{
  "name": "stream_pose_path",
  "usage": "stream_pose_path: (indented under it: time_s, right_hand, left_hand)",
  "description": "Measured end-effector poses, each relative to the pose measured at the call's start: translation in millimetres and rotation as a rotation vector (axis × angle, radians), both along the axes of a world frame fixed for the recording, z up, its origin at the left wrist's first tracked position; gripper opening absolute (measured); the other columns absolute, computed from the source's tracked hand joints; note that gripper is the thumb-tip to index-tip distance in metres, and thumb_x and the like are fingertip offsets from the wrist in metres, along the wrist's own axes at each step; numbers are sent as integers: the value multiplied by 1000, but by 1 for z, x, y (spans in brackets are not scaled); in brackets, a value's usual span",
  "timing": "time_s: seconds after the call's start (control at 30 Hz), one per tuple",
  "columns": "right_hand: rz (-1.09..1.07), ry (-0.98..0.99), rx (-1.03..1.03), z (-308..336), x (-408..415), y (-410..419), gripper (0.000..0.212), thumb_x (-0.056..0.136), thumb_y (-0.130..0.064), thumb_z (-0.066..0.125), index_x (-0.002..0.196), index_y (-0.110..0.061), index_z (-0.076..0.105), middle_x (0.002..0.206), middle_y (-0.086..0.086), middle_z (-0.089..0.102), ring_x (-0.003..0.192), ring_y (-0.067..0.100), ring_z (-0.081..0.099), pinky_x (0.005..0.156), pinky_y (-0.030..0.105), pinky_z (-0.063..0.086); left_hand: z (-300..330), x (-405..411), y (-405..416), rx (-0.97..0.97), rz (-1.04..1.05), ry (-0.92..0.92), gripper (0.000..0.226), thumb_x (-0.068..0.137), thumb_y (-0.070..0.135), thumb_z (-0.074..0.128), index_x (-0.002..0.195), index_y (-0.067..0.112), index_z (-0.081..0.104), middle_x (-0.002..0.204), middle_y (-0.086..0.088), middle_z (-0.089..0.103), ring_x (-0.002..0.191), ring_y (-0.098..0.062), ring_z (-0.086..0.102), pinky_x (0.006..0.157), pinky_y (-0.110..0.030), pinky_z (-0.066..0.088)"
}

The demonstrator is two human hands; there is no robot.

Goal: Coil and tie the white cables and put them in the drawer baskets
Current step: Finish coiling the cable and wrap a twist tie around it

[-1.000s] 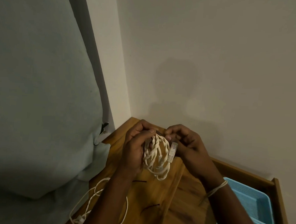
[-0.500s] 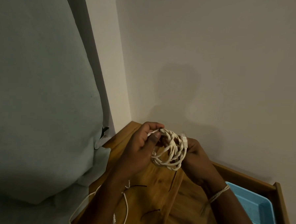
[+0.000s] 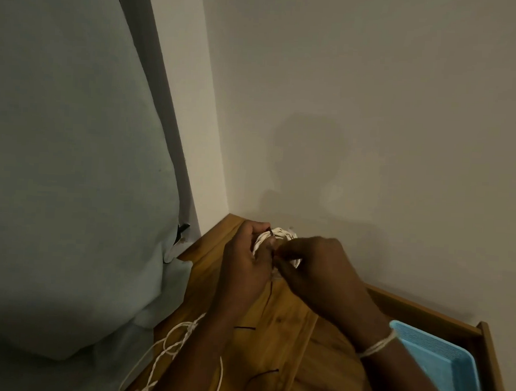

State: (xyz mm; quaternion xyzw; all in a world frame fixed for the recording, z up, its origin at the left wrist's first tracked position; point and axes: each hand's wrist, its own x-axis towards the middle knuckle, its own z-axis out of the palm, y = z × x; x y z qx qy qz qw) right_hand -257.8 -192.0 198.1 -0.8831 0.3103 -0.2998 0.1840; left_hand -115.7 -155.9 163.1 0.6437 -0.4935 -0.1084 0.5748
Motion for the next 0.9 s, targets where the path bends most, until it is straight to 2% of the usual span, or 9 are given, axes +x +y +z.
stream_pose_path:
  time_s: [0.07,0.17,0.27,0.4,0.47,0.5,0.67,0.8,0.9]
  right_hand:
    - [-68,-8,101,-15,10,-1,23,93,-31,66,114,-24,74,111,-8,75,75,4,71,76,21,57]
    - [-101,-257,341,-26,15,2,10,92,-20,69,99,-22,62,105,-3,74,47,12,66,47,21,53]
    - [-145,-399,299,-33,19,5,22,90,-14,72,88,-21,51,86,-1,70,43,15,64,41,29,52]
    - [-91,-526,477,-30,17,5,19,87,-7,74,83,-7,56,69,13,68,42,9,59,41,17,44]
    - [-10,-622,656,-28,11,2,9,87,-2,71,84,-2,62,67,19,66,44,11,50,43,19,39]
    - [39,-660,730,-27,8,0,2,89,-2,67,87,-3,67,69,19,66,48,11,48,46,22,37]
    - [237,-777,910,-17,-6,-4,24,95,-9,55,102,-11,79,96,14,74,71,16,54,68,36,41]
    - [338,-908,998,-12,-12,-9,30,87,2,58,99,-15,80,111,14,75,71,15,64,63,26,53]
    - [317,-982,954,-5,-17,-12,31,77,1,62,102,-12,75,103,12,77,64,13,67,57,22,55]
  left_hand:
    - [4,-3,1,-29,-27,179,22,92,14,64,108,27,58,105,13,65,97,-4,65,67,-8,51]
    - [5,-4,1,-46,-93,417,23,90,7,65,110,18,61,106,5,70,96,-9,69,65,-13,53]
    - [2,-3,3,-52,-122,478,25,89,7,66,114,12,62,107,0,72,98,-13,70,71,-18,56]
    - [-2,0,6,-89,-107,438,25,89,5,66,111,15,62,107,3,71,97,-7,70,73,-17,56]
    - [-4,4,7,-102,-87,387,25,89,4,66,111,15,61,107,5,70,97,-3,69,71,-14,54]
    - [-5,7,7,-105,-65,341,25,89,5,66,110,16,61,107,7,69,97,0,68,71,-13,53]
    - [-6,19,12,-87,-96,204,23,86,17,71,104,29,60,103,13,69,96,-3,68,73,-16,55]
    - [-4,17,16,-61,-151,56,18,92,20,66,108,28,63,100,16,69,96,-1,66,74,-14,53]
    - [1,11,22,-72,-204,-38,26,94,14,62,106,36,57,100,22,65,99,7,62,75,-8,50]
